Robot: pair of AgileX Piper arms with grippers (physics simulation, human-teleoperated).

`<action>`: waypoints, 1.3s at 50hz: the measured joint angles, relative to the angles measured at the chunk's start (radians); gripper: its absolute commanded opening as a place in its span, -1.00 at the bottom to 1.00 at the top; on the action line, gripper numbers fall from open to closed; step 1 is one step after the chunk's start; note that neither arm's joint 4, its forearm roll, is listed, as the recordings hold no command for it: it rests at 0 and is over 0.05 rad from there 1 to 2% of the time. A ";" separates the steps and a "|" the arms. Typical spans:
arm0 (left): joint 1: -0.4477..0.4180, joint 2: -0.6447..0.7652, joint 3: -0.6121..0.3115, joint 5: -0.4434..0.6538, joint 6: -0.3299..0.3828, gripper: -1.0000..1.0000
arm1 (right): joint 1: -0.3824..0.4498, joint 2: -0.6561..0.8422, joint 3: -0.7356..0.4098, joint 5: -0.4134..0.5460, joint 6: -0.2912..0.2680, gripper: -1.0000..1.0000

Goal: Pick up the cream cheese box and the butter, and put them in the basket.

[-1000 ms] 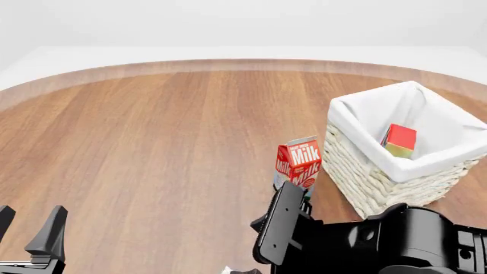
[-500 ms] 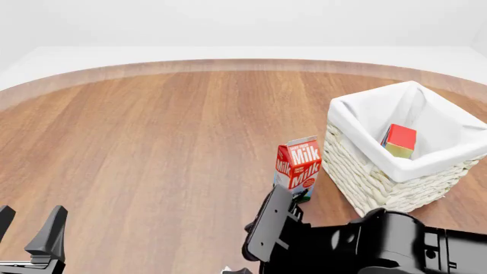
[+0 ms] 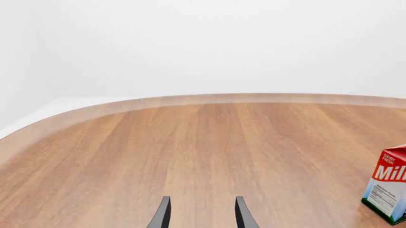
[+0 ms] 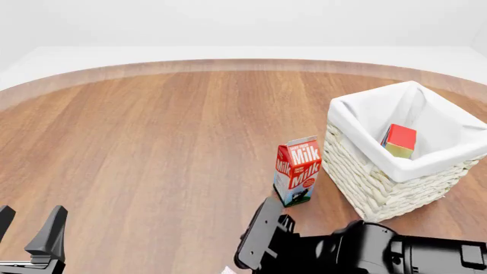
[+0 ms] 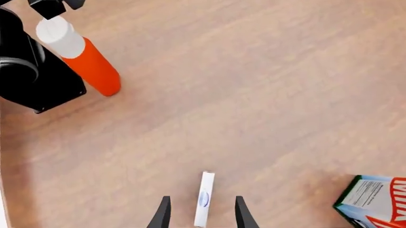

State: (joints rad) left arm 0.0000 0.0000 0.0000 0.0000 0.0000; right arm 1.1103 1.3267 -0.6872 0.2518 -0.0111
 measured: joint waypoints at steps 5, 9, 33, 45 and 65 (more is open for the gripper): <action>0.000 0.000 0.000 0.000 0.000 1.00 | -0.003 0.011 0.009 -0.016 0.002 1.00; 0.000 0.000 0.000 0.000 0.000 1.00 | -0.004 0.020 0.016 -0.029 0.005 1.00; 0.000 0.000 0.000 0.000 0.000 1.00 | 0.008 0.094 0.035 -0.101 0.031 1.00; 0.000 0.000 0.000 0.000 0.000 1.00 | 0.015 0.126 0.043 -0.132 0.046 1.00; 0.000 0.000 0.000 0.000 0.000 1.00 | 0.020 0.171 0.051 -0.173 0.066 1.00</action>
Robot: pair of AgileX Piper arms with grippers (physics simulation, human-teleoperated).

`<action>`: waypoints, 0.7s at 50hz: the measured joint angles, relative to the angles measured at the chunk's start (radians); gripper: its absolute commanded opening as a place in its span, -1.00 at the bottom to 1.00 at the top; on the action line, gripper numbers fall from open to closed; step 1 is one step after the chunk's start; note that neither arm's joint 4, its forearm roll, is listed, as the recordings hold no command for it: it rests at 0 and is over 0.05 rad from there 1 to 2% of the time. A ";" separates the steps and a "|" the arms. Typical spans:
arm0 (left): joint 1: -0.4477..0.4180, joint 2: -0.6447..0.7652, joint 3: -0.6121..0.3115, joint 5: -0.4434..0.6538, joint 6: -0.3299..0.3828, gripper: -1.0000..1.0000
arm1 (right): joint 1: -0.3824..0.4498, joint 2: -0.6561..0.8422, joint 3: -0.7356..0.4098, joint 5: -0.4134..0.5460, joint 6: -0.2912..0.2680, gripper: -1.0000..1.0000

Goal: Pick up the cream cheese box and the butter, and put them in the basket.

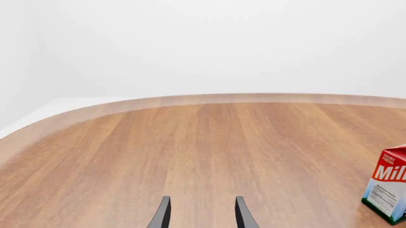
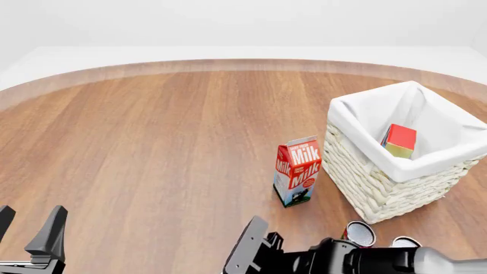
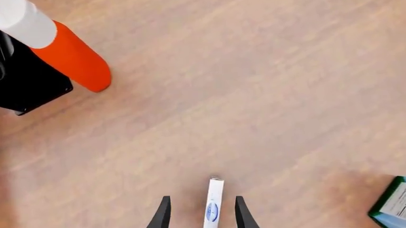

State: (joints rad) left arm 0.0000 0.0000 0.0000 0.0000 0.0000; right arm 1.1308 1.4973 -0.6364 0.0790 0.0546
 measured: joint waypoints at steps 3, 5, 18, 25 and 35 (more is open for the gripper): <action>0.000 0.000 0.000 0.000 0.000 1.00 | 0.000 0.006 0.002 -0.006 0.002 1.00; 0.000 0.000 0.000 0.000 0.000 1.00 | 0.002 0.010 0.003 -0.010 0.005 1.00; 0.000 0.000 0.000 0.000 0.000 1.00 | 0.011 0.041 0.012 -0.041 0.020 1.00; 0.000 0.000 0.000 0.000 0.000 1.00 | 0.013 0.053 0.016 -0.055 0.026 1.00; 0.000 0.000 0.000 0.000 0.000 1.00 | 0.014 0.067 0.024 -0.074 0.033 1.00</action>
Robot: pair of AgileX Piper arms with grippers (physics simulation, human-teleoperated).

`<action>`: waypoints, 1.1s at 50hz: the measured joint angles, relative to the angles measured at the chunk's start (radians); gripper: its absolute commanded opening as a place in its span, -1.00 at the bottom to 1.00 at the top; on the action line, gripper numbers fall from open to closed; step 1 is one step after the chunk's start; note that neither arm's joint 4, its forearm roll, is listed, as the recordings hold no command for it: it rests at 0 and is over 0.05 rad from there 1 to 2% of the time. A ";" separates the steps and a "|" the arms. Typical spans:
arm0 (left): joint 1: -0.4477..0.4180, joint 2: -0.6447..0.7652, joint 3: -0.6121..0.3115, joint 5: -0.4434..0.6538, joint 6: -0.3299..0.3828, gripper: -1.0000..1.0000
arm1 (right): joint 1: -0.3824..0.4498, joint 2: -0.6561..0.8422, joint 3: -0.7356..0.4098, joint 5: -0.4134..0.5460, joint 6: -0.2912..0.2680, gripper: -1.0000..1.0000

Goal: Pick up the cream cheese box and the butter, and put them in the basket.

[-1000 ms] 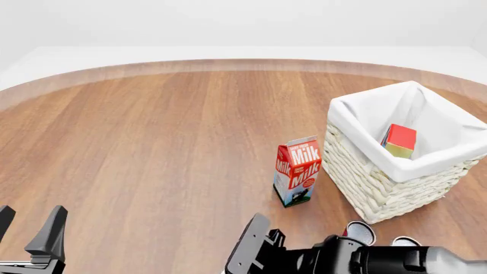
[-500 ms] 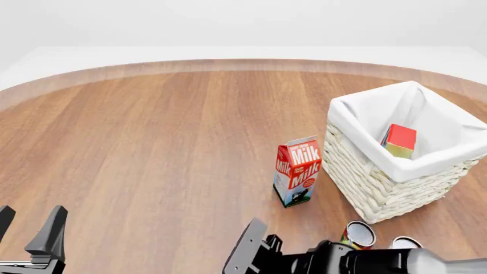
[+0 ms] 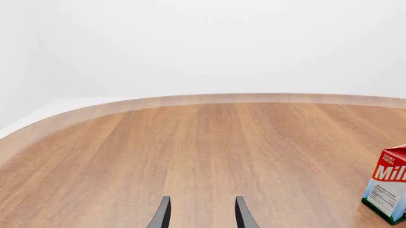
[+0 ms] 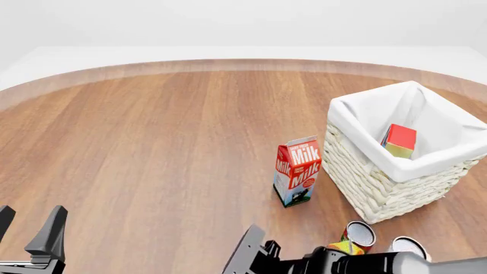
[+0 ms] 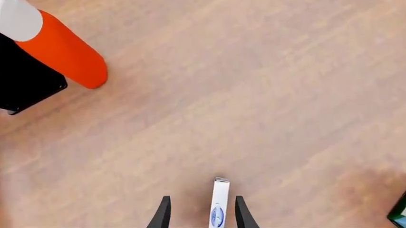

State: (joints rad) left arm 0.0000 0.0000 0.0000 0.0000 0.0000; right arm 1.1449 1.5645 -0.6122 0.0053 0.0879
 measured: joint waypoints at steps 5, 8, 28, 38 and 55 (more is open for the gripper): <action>0.000 0.000 0.000 0.000 0.000 1.00 | -0.001 0.003 0.004 -0.006 0.002 1.00; 0.000 0.000 0.000 0.000 0.000 1.00 | -0.002 0.005 0.006 -0.010 0.003 1.00; 0.000 0.000 0.000 0.000 0.000 1.00 | -0.019 0.024 0.018 -0.037 0.005 1.00; 0.000 0.000 0.000 0.000 0.000 1.00 | -0.023 0.052 0.021 -0.059 0.013 1.00; 0.000 0.000 0.000 0.000 0.000 1.00 | -0.022 0.112 0.031 -0.108 0.030 1.00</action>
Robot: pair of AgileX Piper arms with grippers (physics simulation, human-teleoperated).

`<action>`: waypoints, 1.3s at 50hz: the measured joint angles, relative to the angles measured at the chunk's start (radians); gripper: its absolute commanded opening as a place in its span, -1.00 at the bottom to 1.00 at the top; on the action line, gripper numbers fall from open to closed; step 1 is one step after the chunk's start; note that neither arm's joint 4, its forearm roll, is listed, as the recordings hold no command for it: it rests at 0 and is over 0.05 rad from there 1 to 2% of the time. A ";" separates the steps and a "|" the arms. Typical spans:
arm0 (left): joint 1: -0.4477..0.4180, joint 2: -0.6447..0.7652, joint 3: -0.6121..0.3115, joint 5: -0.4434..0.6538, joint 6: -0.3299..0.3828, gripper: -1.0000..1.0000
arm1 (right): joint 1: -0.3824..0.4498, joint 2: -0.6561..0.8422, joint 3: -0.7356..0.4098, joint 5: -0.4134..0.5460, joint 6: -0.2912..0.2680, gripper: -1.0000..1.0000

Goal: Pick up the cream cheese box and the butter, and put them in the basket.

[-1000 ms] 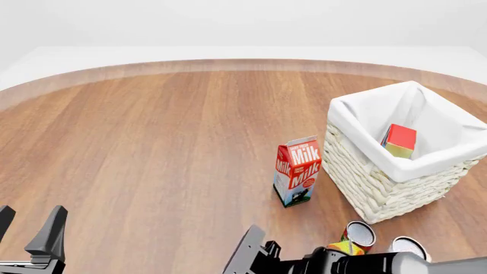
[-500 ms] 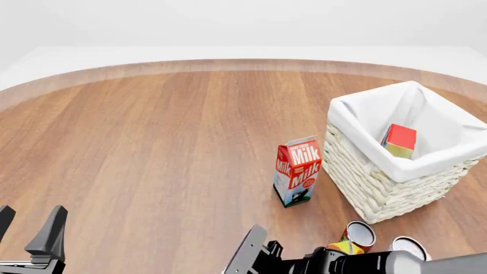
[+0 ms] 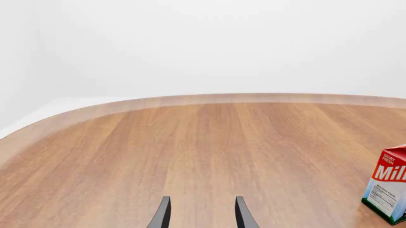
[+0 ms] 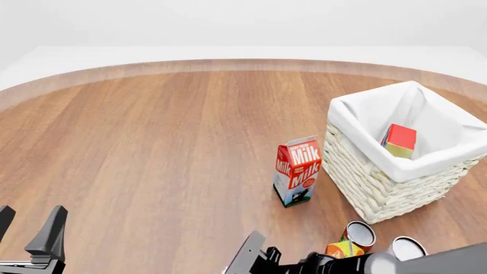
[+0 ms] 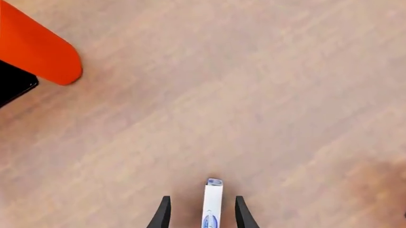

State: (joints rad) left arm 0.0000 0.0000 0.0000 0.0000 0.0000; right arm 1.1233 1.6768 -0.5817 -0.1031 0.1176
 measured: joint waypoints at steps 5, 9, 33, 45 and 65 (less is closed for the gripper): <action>0.000 0.000 0.000 0.000 0.000 1.00 | -0.001 0.011 0.004 -0.011 0.003 1.00; 0.000 0.000 0.000 0.000 0.000 1.00 | -0.002 0.022 0.006 -0.021 0.005 1.00; 0.000 0.000 0.000 0.000 0.000 1.00 | -0.001 -0.044 0.010 0.027 -0.009 -1.00; 0.000 0.000 0.000 0.000 0.000 1.00 | 0.003 -0.163 -0.015 0.125 -0.033 -1.00; 0.000 0.000 0.000 0.000 0.000 1.00 | 0.002 -0.375 -0.087 0.302 -0.064 -1.00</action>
State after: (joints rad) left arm 0.0000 0.0000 0.0000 0.0000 0.0000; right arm 1.1251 1.3016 -0.6688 0.1988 0.0536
